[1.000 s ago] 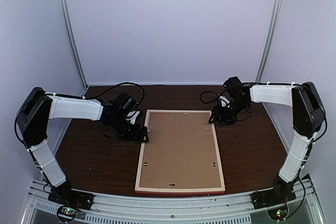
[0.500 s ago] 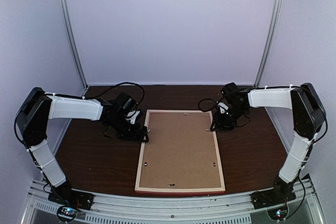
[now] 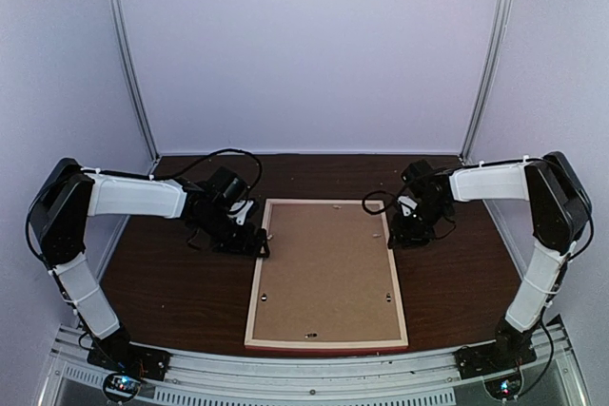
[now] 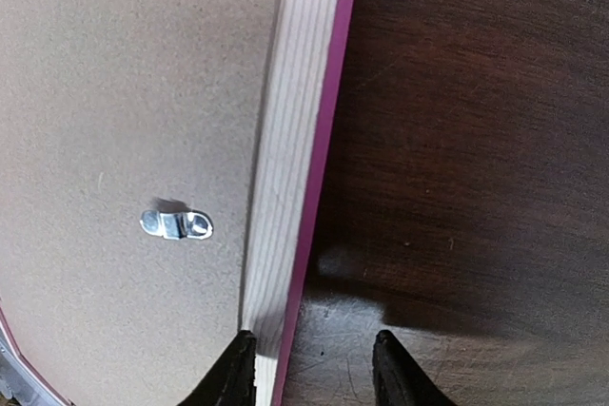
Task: Put the photo into the frame
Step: Adjust the photo frame at the center of the board.
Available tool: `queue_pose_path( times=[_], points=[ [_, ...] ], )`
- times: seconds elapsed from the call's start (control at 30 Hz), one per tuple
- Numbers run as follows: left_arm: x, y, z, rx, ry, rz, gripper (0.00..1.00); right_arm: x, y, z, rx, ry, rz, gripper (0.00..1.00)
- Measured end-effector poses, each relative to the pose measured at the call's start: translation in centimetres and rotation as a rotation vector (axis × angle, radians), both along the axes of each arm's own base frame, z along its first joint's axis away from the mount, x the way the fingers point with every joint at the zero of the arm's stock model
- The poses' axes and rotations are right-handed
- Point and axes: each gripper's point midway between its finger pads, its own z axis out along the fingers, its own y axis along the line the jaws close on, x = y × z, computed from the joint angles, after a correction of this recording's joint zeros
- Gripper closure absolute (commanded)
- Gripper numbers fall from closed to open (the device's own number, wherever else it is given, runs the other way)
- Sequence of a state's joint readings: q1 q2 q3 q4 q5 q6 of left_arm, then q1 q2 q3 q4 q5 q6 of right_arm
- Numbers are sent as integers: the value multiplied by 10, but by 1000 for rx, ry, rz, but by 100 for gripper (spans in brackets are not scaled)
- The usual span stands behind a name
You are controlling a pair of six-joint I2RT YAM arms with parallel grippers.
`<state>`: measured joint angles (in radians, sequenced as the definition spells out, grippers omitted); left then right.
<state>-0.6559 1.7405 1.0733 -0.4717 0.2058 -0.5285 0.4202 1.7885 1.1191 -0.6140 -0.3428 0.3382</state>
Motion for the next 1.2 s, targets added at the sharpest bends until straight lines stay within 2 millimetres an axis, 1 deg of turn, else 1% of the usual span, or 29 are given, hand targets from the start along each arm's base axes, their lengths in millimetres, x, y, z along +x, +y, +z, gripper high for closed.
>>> queue_pose_path(
  times=[0.23, 0.47, 0.63, 0.83, 0.9, 1.07, 1.2],
  points=[
    [0, 0, 0, -1, 1, -1, 10, -3, 7, 0, -8, -9, 19, 58],
    [-5, -2, -4, -22, 19, -3, 11, -16, 16, -8, -11, 7, 45, 58],
    [-8, -6, -5, -33, 29, -7, 10, -16, 20, -8, -6, 5, 37, 57],
    [-8, -7, -5, -36, 27, -5, 11, -13, 17, -7, -26, -6, 23, 55],
    [-7, -7, -5, -37, 26, -5, 11, -10, 17, -4, -27, -13, 16, 56],
    [-7, -6, -6, -32, 24, -1, 16, 2, 23, 6, -6, -49, 8, 57],
    [-3, -3, -5, -6, 5, 8, 17, 4, 27, 3, 7, -48, 12, 57]
  ],
)
